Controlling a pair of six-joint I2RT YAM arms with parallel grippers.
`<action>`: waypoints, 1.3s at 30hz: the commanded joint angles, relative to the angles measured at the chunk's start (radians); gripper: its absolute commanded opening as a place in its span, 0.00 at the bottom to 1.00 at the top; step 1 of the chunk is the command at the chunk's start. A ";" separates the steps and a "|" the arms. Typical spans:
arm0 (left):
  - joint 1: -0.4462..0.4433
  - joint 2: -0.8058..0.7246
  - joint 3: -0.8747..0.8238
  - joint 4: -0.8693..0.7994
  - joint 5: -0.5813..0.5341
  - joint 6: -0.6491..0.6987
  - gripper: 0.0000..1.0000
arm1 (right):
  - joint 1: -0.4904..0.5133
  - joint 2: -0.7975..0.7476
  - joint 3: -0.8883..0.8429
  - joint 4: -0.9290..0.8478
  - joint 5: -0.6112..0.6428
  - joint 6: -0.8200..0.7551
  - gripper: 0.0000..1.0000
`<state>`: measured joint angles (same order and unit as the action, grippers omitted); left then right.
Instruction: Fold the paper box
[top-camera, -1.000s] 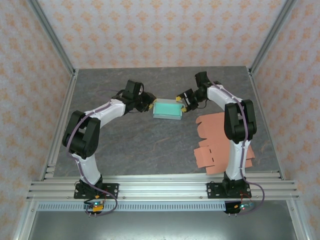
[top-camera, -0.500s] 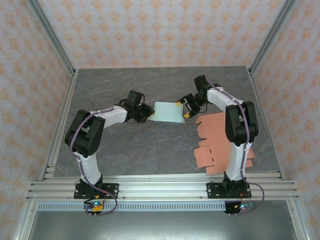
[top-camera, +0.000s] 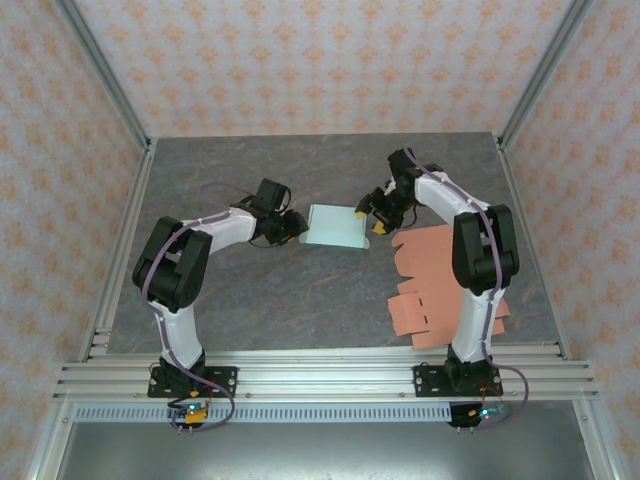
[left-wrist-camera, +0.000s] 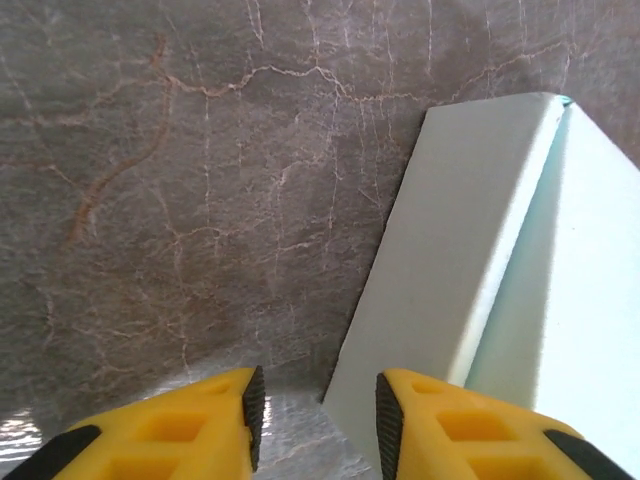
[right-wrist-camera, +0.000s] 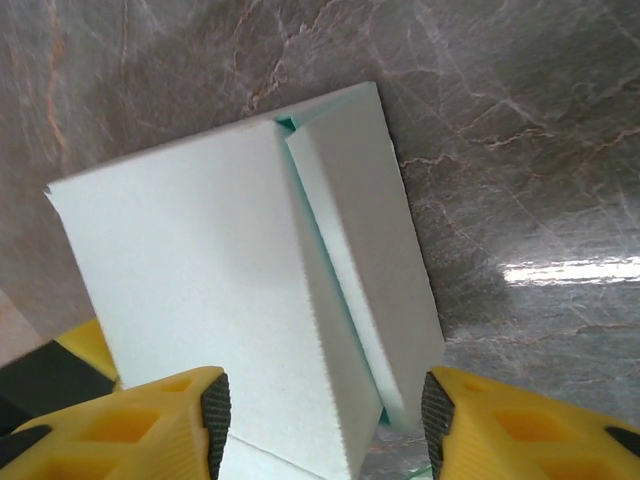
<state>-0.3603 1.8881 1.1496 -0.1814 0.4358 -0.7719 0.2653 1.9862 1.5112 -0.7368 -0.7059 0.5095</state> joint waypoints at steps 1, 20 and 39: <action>-0.005 -0.015 0.011 -0.039 -0.033 0.086 0.41 | 0.008 0.034 -0.028 -0.017 0.080 -0.113 0.54; -0.029 0.030 0.027 0.110 0.063 0.256 0.55 | 0.009 0.049 -0.102 0.120 0.089 -0.240 0.45; 0.076 0.176 -0.078 0.270 0.187 0.146 0.17 | -0.102 -0.003 -0.240 0.422 -0.251 -0.055 0.68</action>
<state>-0.3233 1.9800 1.1290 0.1452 0.6380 -0.5819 0.1749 2.0090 1.2877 -0.3851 -0.8921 0.4137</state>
